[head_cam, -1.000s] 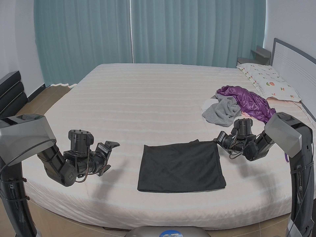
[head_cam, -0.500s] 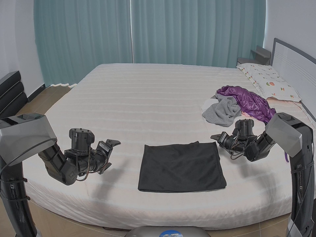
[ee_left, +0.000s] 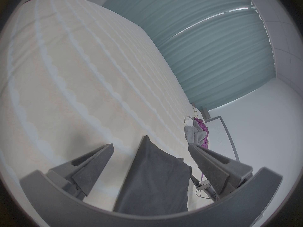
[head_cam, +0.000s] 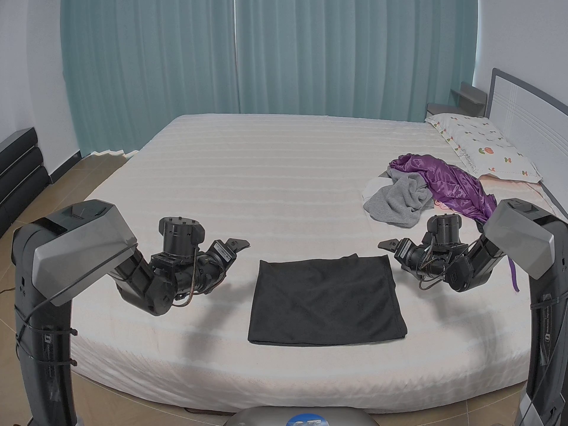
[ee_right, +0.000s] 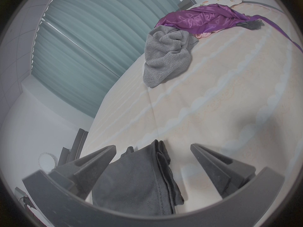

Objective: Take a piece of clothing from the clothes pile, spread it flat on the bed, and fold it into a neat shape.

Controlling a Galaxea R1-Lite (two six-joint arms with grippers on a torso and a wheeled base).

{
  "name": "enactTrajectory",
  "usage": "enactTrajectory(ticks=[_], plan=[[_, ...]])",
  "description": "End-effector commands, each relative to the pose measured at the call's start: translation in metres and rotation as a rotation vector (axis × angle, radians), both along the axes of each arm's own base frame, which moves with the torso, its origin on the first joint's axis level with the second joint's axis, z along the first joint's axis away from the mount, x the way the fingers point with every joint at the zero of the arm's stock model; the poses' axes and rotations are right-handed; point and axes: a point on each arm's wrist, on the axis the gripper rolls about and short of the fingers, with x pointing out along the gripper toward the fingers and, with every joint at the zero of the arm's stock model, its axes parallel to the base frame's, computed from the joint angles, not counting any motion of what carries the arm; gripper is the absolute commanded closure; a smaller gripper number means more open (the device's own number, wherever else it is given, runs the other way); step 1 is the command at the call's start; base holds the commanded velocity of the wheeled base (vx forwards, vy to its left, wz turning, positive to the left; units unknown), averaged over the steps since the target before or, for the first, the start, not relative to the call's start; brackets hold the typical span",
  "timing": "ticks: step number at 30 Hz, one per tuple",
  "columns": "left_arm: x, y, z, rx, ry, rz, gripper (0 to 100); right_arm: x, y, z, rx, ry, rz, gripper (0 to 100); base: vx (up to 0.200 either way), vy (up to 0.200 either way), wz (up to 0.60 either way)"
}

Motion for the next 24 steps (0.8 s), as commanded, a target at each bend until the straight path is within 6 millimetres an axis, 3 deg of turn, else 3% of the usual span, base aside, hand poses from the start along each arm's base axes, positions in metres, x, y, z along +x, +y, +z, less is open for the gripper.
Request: enactTrajectory(ticks=[1,8,24], plan=[[0.021,-0.024,-0.012,0.028,0.017,-0.046,0,-0.003,0.002,0.01,-0.009,-0.014,-0.012,0,0.0,0.0,0.0],[0.038,-0.053,-0.035,0.1,0.019,-0.055,0,-0.002,0.011,0.009,-0.011,-0.019,0.004,0,0.0,0.0,0.0],[0.062,-0.064,-0.045,0.136,-0.017,-0.03,0,0.011,0.028,-0.01,-0.013,-0.015,0.034,0,0.0,0.0,0.0]])
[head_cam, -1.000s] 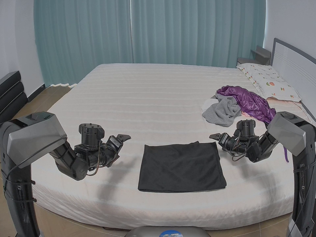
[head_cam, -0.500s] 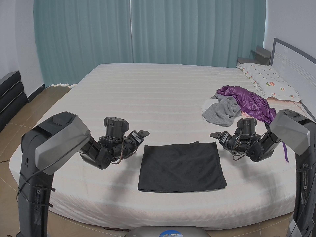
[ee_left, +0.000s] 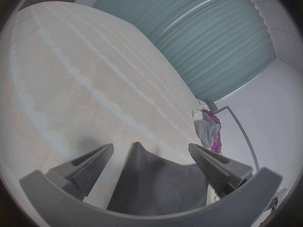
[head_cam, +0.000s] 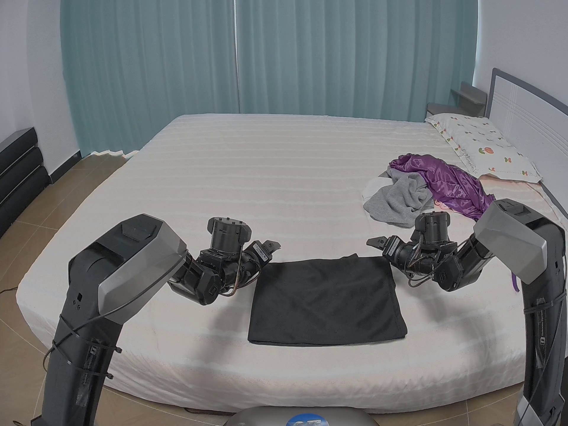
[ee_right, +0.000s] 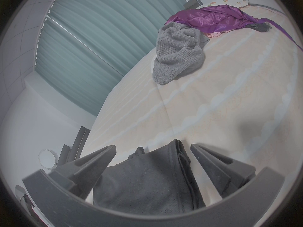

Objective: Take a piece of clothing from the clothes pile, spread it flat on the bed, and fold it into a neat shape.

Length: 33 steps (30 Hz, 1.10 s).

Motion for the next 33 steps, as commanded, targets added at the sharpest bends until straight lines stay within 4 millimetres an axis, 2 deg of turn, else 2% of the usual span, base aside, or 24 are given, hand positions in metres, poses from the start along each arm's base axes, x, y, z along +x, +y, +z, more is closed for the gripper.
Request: enactTrajectory(ticks=[1,3,4,5,6,9,21,30,31,32,33], plan=[[0.006,-0.004,-0.01,0.012,0.001,0.017,0,0.002,0.004,-0.014,-0.004,0.02,0.007,0,0.0,0.0,0.0],[0.008,-0.005,-0.011,0.022,0.007,0.027,0,0.002,0.004,-0.018,-0.005,0.026,0.009,0,0.0,0.0,0.0],[0.008,-0.005,-0.011,0.023,0.012,0.029,100,0.002,0.005,-0.019,-0.006,0.028,0.009,0,0.0,0.0,0.0],[0.008,-0.005,-0.011,0.027,0.015,0.029,100,0.004,0.005,-0.021,-0.005,0.026,0.009,0,0.0,0.0,0.0],[0.008,-0.005,-0.011,0.026,0.017,0.03,100,0.005,0.006,-0.021,-0.006,0.025,0.009,100,0.0,0.0,0.0],[0.008,-0.005,-0.011,0.031,0.015,0.041,100,0.011,0.009,-0.025,-0.01,0.013,-0.004,100,0.0,0.0,0.0],[0.009,-0.003,-0.01,0.064,-0.008,0.121,100,0.014,-0.002,-0.022,-0.023,-0.001,-0.059,100,0.0,0.0,0.0],[0.009,-0.003,-0.011,0.066,-0.005,0.124,100,0.014,-0.002,-0.025,-0.025,0.002,-0.063,100,0.0,0.0,0.0],[0.009,-0.003,-0.011,0.066,-0.005,0.124,0,0.014,-0.002,-0.024,-0.025,-0.002,-0.065,100,0.0,0.0,0.0],[0.009,-0.003,-0.011,0.066,-0.005,0.124,0,0.014,-0.002,-0.024,-0.025,-0.002,-0.065,100,0.0,0.0,0.0],[0.009,-0.003,-0.011,0.065,-0.005,0.122,0,0.014,-0.001,-0.023,-0.024,-0.004,-0.062,0,0.0,0.0,0.0]])
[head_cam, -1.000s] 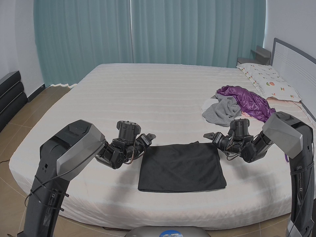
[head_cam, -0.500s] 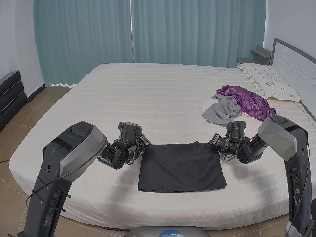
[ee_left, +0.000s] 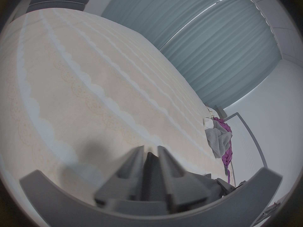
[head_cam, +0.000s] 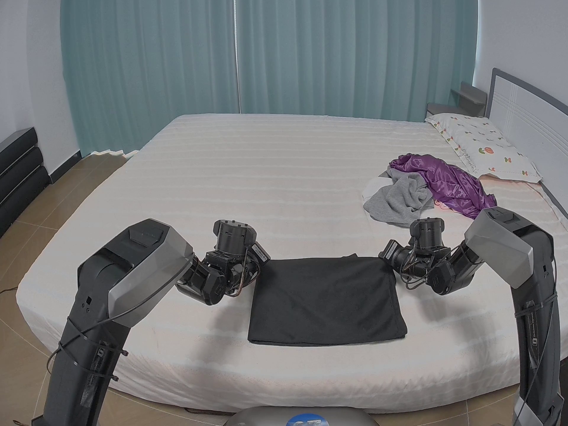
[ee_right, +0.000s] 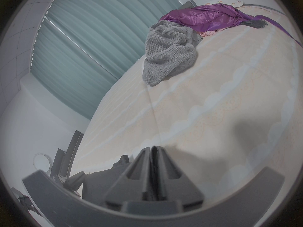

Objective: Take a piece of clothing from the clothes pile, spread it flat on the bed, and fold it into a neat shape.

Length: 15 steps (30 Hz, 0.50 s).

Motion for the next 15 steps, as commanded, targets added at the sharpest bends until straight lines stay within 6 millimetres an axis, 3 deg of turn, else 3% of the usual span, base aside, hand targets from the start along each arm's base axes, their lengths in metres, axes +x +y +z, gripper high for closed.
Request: enactTrajectory(ticks=[1,4,10,11,12,15], plan=[[0.0,0.0,0.0,-0.002,0.001,-0.003,0,0.0,0.001,0.001,0.001,-0.002,0.004,0,0.0,0.0,0.0],[0.0,0.001,0.003,-0.005,-0.001,-0.002,0,-0.003,0.002,0.003,0.003,-0.017,0.005,0,0.0,0.0,0.0],[-0.005,0.006,0.008,-0.033,0.02,0.025,0,-0.022,-0.004,0.031,0.05,-0.051,-0.007,0,0.0,0.0,0.0],[-0.012,0.014,0.016,-0.039,0.036,0.034,0,-0.037,-0.007,0.043,0.088,-0.057,-0.008,0,0.0,0.0,0.0],[-0.013,0.015,0.018,-0.039,0.036,0.034,0,-0.038,-0.006,0.044,0.089,-0.058,-0.005,0,0.0,0.0,0.0],[-0.036,0.034,0.038,-0.052,0.067,0.02,0,-0.075,-0.011,0.055,0.116,-0.045,0.043,0,0.0,0.0,0.0]])
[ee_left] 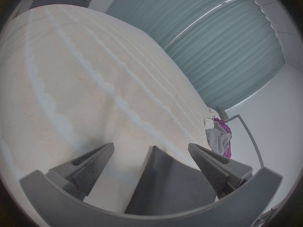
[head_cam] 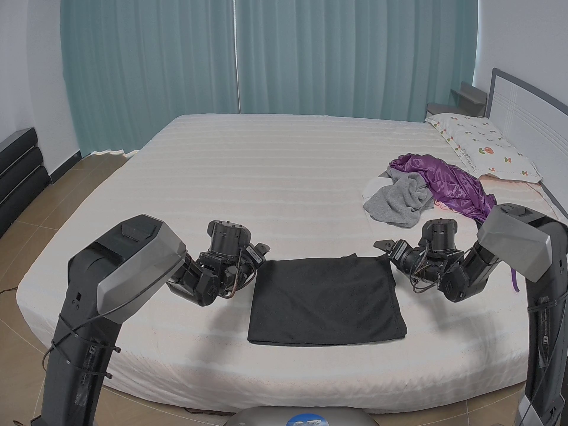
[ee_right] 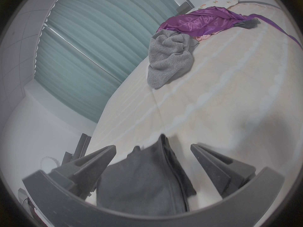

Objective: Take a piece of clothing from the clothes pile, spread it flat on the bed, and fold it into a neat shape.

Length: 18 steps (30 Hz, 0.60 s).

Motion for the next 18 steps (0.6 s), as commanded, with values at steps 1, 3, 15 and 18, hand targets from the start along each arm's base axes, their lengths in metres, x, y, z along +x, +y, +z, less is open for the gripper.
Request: enactTrajectory(ticks=[1,3,15,18], plan=[[-0.035,0.03,0.041,-0.031,0.028,0.004,0,-0.058,-0.007,0.036,0.056,-0.006,0.06,0,0.0,0.0,0.0],[-0.055,0.039,0.05,-0.034,0.051,0.008,0,-0.081,-0.008,0.038,0.062,0.021,0.088,0,0.0,0.0,0.0],[-0.126,0.06,0.062,-0.195,0.121,0.002,0,-0.139,0.002,0.022,0.035,0.152,0.159,0,0.0,0.0,0.0],[-0.127,0.06,0.061,-0.204,0.111,-0.001,0,-0.135,0.002,0.012,0.032,0.175,0.155,0,0.0,0.0,0.0]])
